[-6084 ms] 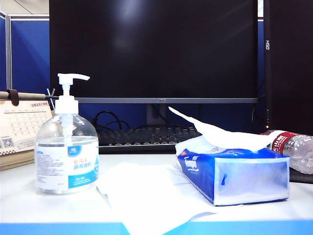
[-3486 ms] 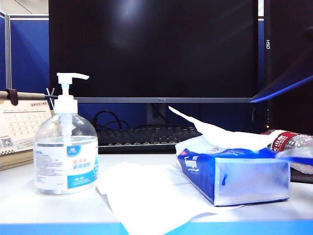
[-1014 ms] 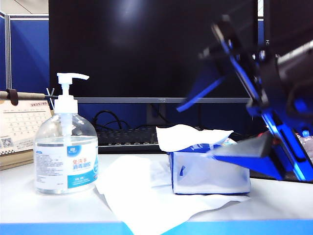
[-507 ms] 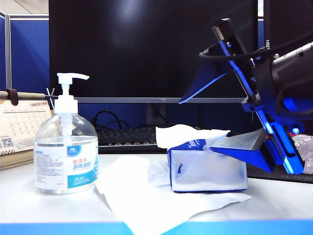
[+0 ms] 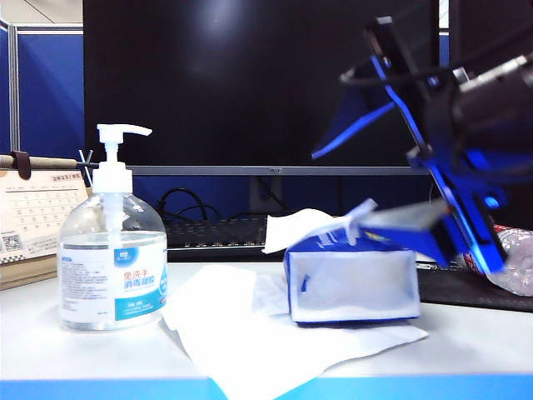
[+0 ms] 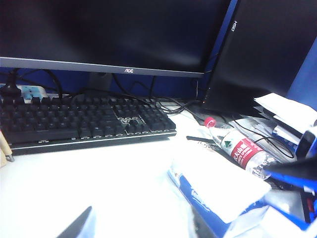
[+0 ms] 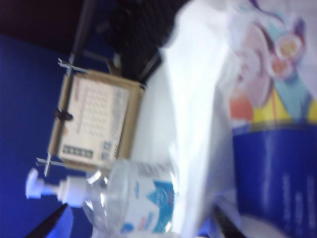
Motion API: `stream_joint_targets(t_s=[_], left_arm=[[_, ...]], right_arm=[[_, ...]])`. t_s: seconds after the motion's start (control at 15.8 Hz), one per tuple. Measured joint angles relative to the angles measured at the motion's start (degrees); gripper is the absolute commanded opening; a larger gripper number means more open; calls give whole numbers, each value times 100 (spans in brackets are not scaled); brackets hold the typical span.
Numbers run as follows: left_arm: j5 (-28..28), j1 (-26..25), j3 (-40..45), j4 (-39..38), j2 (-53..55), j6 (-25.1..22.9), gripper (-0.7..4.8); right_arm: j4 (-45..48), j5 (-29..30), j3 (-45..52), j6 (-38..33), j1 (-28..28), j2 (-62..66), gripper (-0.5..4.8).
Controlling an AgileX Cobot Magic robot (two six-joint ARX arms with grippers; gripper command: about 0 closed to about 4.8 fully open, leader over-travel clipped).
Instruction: Pull out a tissue from the tissue dispenser, then press the switch of the alcohol sanitizer bottle to drop some sanitizer on the paper tissue, and finally place the treated tissue on the table.
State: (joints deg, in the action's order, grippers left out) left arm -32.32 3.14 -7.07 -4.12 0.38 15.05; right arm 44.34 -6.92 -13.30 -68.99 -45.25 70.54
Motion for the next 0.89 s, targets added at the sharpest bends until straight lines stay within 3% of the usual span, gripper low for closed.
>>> stream_joint_targets(t_s=[0.13, 0.25, 0.38, 0.44, 0.63, 0.76, 0.82, 0.89], left_arm=[[0, 0, 0, 0, 0, 0, 241], [-2, 0, 0, 0, 0, -2, 241], [0, 0, 0, 0, 0, -2, 241], [0, 0, 0, -2, 0, -2, 241], [0, 0, 0, -13, 0, 0, 241], [-2, 0, 0, -44, 0, -2, 241], [-2, 0, 0, -46, 0, -2, 241], [-2, 0, 0, -48, 0, 0, 241]], right_arm=[[37, -28, -52, -2, 175, 216, 355], [17, 101, -55, -223, 402, 557, 291], [42, 190, -144, -278, 396, 713, 287], [107, 199, -201, -282, 396, 750, 239], [129, 195, -426, -168, 446, 964, 237], [129, 197, -494, -151, 597, 1222, 80], [125, 201, -494, -149, 662, 1298, 44], [125, 251, -494, -140, 758, 1362, 43]])
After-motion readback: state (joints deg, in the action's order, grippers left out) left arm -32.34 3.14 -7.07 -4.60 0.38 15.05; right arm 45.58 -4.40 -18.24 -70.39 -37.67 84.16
